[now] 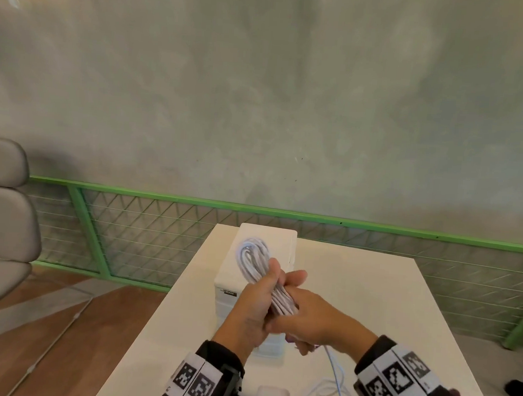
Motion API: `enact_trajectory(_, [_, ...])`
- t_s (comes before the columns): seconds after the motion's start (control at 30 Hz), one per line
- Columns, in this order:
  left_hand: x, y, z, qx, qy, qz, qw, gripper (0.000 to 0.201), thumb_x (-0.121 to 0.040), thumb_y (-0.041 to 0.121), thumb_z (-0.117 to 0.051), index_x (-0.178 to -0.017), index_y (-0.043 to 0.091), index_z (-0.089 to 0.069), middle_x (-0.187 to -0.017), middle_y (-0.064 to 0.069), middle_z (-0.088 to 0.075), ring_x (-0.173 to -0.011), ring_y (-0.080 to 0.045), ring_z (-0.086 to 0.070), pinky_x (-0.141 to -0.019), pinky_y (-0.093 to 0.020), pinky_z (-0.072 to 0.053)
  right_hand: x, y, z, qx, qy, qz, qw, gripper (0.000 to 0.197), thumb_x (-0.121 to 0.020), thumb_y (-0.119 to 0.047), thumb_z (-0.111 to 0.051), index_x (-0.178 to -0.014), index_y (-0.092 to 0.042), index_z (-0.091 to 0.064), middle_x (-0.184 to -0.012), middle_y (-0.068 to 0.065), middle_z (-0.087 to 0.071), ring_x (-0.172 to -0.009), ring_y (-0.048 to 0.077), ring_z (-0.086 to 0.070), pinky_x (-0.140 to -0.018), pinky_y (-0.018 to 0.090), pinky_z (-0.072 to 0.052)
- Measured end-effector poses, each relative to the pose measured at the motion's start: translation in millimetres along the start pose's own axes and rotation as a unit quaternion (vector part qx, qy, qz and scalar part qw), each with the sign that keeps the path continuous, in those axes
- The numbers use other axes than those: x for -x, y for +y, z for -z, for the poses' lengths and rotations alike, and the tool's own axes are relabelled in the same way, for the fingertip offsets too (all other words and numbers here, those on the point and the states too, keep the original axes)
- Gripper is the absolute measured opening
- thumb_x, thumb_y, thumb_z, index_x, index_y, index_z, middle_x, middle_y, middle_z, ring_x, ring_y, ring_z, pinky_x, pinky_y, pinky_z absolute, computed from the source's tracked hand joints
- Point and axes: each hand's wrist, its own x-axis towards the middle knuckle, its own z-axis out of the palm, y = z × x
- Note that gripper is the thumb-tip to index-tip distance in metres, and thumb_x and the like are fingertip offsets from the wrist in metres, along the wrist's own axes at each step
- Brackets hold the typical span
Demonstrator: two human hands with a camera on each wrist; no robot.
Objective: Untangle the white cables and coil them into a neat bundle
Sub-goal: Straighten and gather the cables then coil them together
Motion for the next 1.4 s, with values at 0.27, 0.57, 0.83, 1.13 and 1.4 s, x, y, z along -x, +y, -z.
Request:
enact_trajectory(0.27, [-13.0,54.4,60.9,0.161,0.154,-0.086,0.971,0.045,-0.097,0.042,-0.038,-0.059,0.018,-0.031,-0.036,0.008,-0.033,-0.031,-0.008,-0.038,-0.066,-0.034,-0.047,30.6,46.2,91.9,0.071,0.151,-0.089,0.982,0.02,-0.074,-0.029,-0.075,-0.09,-0.021,-0.065,-0.059,-0.004,-0.046,-0.048,0.008,-0.035,-0.043,0.016,-0.026])
enact_trajectory(0.57, [-8.8,61.6,67.2,0.162,0.189,-0.126,0.96,0.049,-0.096,0.044,-0.04,-0.056,0.019,-0.028,-0.035,0.009,-0.026,-0.03,-0.007,-0.03,-0.056,-0.027,-0.036,48.0,52.9,142.9,0.071,0.338,-0.04,0.937,0.016,-0.072,-0.021,-0.074,-0.084,-0.03,-0.066,-0.091,0.006,-0.068,-0.082,0.02,-0.059,-0.065,0.028,-0.041])
enact_trajectory(0.83, [2.0,46.9,21.2,0.144,0.114,-0.091,0.979,0.043,-0.095,0.042,-0.044,-0.059,0.018,-0.035,-0.036,0.006,-0.03,-0.03,-0.006,-0.033,-0.04,-0.018,-0.042,30.8,0.2,62.5,0.24,0.137,0.015,0.961,0.076,-0.074,-0.018,-0.069,-0.14,-0.027,-0.032,-0.143,-0.003,-0.037,-0.133,0.015,-0.029,-0.112,0.028,-0.02])
enact_trajectory(1.13, [-6.2,52.4,23.9,0.239,0.123,-0.098,0.958,0.051,-0.094,0.043,-0.043,-0.051,0.016,-0.035,-0.035,0.005,-0.035,-0.032,-0.01,-0.039,-0.041,-0.016,-0.044,11.8,11.7,-5.4,0.06,0.16,0.091,0.981,0.027,-0.098,-0.03,-0.039,-0.113,-0.034,-0.061,-0.073,-0.024,-0.063,-0.069,0.003,-0.059,-0.065,0.021,-0.044])
enact_trajectory(1.4, [-4.6,22.5,24.8,0.004,0.209,-0.074,0.975,0.049,-0.088,0.052,-0.05,-0.056,0.016,-0.038,-0.035,0.007,-0.034,-0.032,-0.01,-0.036,-0.05,-0.026,-0.037,23.3,2.0,-22.8,0.457,0.018,0.111,0.882,0.028,-0.097,-0.034,-0.037,-0.11,-0.018,-0.057,-0.108,0.012,-0.063,-0.103,0.031,-0.057,-0.067,0.033,-0.035])
